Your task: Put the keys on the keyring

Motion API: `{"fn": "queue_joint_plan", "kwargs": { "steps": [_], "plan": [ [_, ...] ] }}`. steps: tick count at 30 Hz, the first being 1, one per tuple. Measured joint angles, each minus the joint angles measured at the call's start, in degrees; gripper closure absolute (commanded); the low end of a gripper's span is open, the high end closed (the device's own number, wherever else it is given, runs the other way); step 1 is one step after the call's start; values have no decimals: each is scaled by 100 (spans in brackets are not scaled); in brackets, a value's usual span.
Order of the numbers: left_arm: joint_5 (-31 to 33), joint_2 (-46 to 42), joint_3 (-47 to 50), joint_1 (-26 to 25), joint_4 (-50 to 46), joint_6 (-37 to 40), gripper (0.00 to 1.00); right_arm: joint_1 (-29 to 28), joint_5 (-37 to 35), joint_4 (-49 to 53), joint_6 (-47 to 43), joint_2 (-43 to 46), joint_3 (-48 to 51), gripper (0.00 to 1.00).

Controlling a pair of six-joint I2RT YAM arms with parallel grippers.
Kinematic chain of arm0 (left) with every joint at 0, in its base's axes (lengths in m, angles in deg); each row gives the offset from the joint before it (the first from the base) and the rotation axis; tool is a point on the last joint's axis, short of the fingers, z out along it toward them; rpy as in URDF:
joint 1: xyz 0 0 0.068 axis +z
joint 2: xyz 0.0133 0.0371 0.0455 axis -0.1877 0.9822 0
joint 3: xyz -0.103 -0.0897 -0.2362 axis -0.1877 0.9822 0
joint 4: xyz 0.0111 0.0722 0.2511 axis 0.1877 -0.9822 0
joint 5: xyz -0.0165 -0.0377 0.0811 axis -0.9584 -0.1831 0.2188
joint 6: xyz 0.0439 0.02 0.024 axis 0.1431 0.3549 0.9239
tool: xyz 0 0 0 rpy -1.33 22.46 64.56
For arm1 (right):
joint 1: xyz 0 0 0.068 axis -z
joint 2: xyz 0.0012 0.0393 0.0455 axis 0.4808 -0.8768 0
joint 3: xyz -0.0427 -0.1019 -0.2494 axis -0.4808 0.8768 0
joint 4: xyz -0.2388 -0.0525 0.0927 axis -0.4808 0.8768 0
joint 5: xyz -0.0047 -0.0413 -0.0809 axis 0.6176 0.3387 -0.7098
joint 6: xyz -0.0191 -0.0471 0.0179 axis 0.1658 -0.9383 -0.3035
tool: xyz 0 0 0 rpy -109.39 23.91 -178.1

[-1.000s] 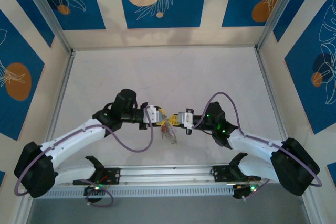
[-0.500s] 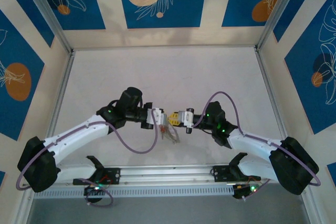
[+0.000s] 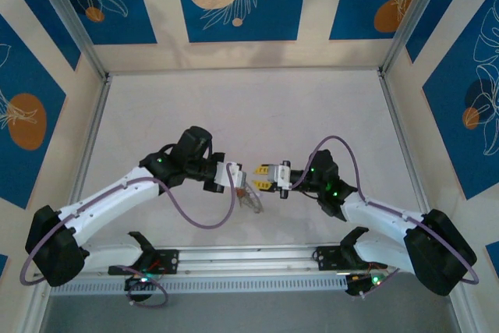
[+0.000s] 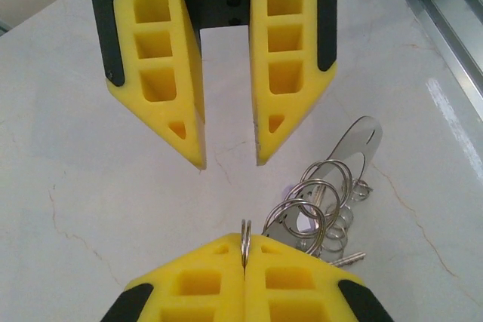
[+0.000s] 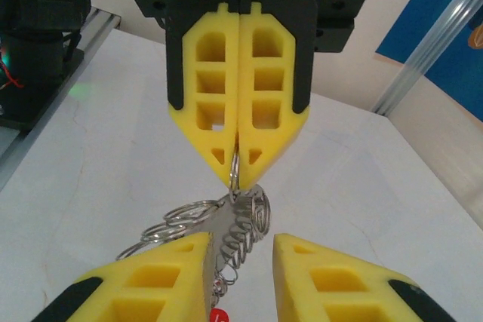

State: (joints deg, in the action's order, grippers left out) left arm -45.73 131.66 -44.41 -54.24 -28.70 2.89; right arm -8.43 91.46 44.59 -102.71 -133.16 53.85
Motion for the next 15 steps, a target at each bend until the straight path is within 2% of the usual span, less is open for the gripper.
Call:
{"fn": "queue_joint_plan", "kwargs": {
  "steps": [15],
  "plan": [
    [-782,-186,358,0,1222,-896,100,-37,243,-1023,675,-400,20,81]
  ]
}}
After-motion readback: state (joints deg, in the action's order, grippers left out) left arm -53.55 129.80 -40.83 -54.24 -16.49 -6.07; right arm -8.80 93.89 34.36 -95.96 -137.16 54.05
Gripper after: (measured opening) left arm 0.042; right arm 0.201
